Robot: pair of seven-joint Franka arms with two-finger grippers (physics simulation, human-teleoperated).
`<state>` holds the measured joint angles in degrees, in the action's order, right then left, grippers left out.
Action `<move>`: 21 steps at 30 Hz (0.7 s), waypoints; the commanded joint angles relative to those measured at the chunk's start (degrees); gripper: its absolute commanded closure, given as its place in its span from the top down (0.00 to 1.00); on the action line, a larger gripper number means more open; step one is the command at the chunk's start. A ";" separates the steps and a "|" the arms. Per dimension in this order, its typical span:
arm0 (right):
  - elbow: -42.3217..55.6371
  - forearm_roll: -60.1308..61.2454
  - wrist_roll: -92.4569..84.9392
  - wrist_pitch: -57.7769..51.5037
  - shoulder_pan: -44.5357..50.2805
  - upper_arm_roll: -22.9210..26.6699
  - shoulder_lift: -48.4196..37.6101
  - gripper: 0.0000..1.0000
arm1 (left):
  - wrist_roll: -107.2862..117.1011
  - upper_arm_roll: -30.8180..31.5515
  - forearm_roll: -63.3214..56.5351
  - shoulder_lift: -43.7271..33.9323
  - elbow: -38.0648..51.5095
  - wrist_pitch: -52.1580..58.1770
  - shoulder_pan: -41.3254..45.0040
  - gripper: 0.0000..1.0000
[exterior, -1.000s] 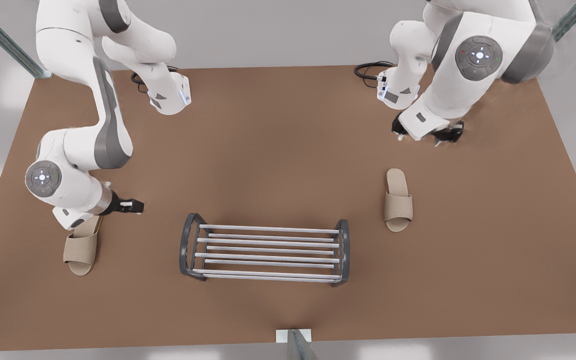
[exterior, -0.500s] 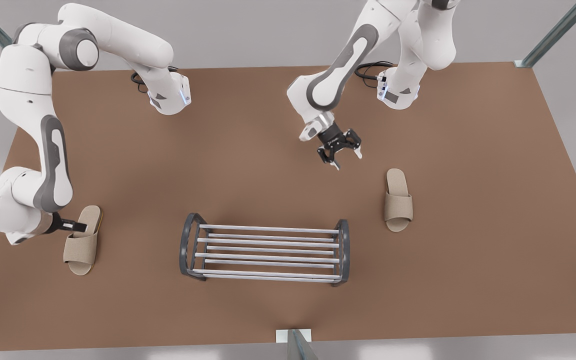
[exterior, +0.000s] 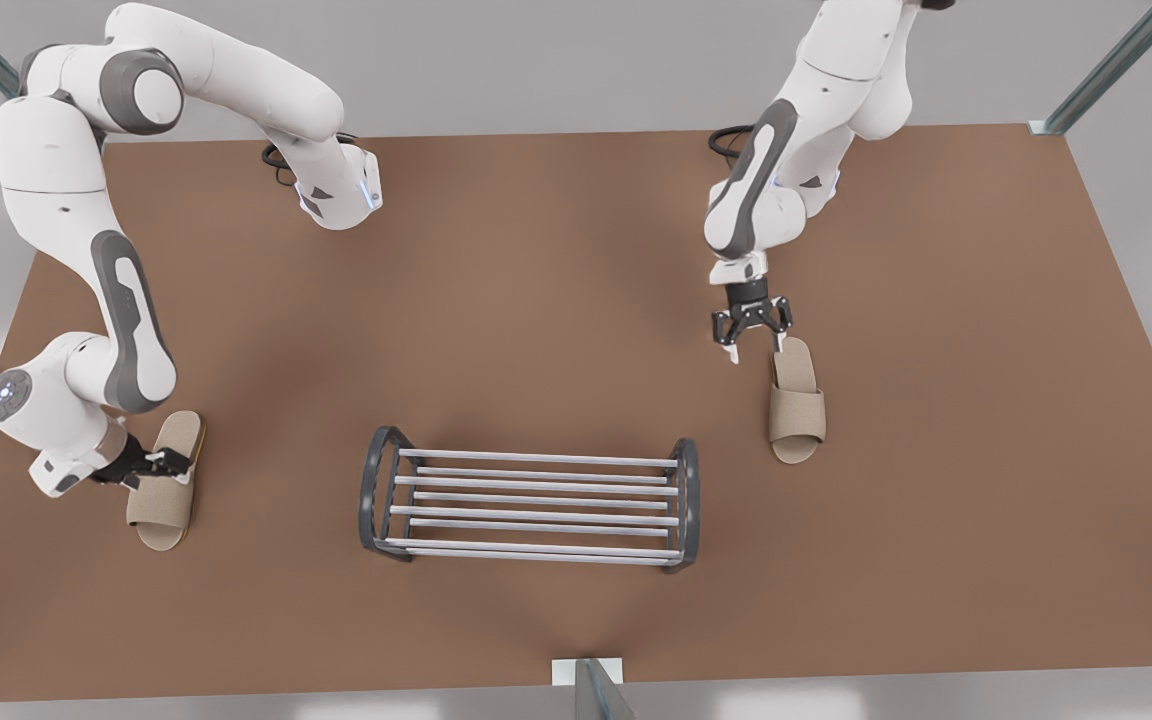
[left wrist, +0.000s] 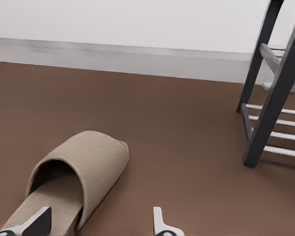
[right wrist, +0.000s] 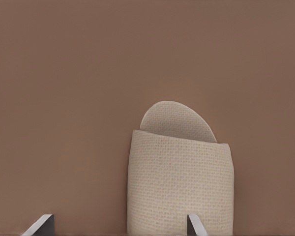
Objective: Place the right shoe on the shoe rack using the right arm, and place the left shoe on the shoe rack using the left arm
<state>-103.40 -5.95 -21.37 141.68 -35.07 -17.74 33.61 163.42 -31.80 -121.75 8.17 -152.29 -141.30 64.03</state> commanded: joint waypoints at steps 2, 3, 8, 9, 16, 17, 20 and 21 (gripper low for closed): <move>-3.30 0.06 -12.55 2.55 -1.32 -0.01 -1.44 1.00 | 58.42 -0.99 -6.92 2.11 -0.38 -5.21 0.40 1.00; -5.66 0.06 -12.29 2.64 -1.84 -0.10 -3.37 1.00 | 58.33 -0.99 -7.10 3.08 -0.38 -5.21 0.48 1.00; -11.64 0.32 -10.09 2.03 -2.19 -0.19 -8.38 1.00 | 58.33 -4.59 -17.47 6.95 -0.64 -4.51 0.22 1.00; -11.73 0.32 -10.09 2.11 -3.07 -0.19 -8.30 1.00 | 58.33 -4.68 -18.52 7.21 -0.47 -4.51 -0.83 1.00; -8.84 0.23 -10.27 2.73 -6.50 0.25 -6.98 1.00 | 59.30 -4.68 -19.23 9.85 1.90 -4.07 -2.06 1.00; -8.05 0.23 -10.27 2.73 -6.68 0.25 -6.10 1.00 | 59.30 -4.68 -19.23 10.46 2.52 -4.07 -2.06 1.00; -6.02 0.15 -10.35 3.69 -6.59 0.25 -2.76 1.00 | 59.38 -4.68 -19.58 10.64 3.49 -4.16 -3.12 1.00; -4.88 0.06 -10.44 3.70 -6.68 0.34 -1.44 1.00 | 59.38 -4.68 -19.58 11.16 4.10 -4.16 -3.12 1.00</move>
<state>-108.87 -5.89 -28.39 144.63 -41.68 -17.40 31.43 166.00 -36.47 -141.11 19.22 -148.43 -145.42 61.09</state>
